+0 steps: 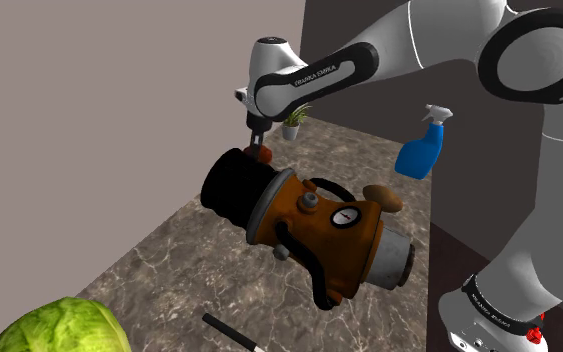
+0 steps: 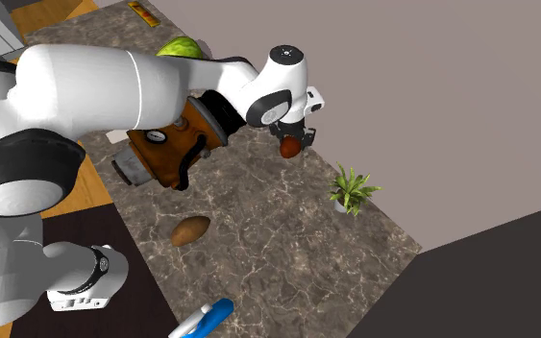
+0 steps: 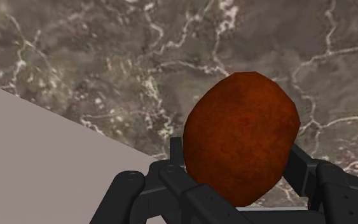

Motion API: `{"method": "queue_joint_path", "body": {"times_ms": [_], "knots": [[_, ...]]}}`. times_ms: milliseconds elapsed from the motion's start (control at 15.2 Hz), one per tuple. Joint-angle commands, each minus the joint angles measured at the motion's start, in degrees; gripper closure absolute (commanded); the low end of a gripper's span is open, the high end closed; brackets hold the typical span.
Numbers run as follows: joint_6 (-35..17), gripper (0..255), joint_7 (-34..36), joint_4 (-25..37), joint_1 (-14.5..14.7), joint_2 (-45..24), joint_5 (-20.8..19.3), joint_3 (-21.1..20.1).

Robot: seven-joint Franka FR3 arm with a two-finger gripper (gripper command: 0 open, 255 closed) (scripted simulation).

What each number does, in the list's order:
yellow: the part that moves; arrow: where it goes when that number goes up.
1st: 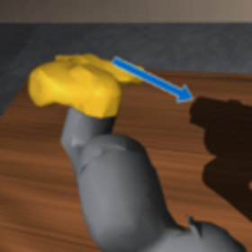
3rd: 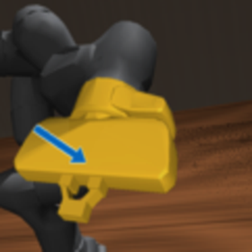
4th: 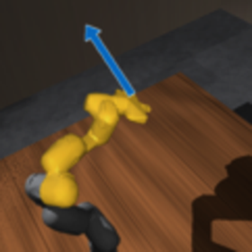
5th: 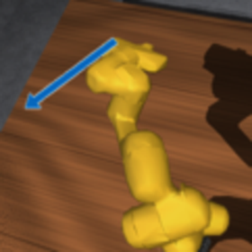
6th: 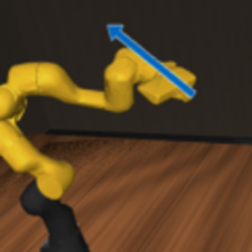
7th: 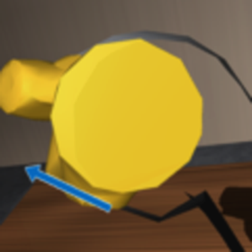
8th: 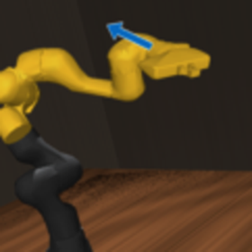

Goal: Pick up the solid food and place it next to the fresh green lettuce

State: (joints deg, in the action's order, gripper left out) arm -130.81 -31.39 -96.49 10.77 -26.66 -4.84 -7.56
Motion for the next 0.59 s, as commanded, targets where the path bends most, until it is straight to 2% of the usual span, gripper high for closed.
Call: {"method": "queue_joint_path", "body": {"times_ms": [0, 528], "knots": [[1.2, 255, -0.1, 0.5, -0.1, 0.7, 0.1, -0.1], [6.3, 255, -0.5, 3.3, -0.2, 3.1, 0.6, -0.3]]}}
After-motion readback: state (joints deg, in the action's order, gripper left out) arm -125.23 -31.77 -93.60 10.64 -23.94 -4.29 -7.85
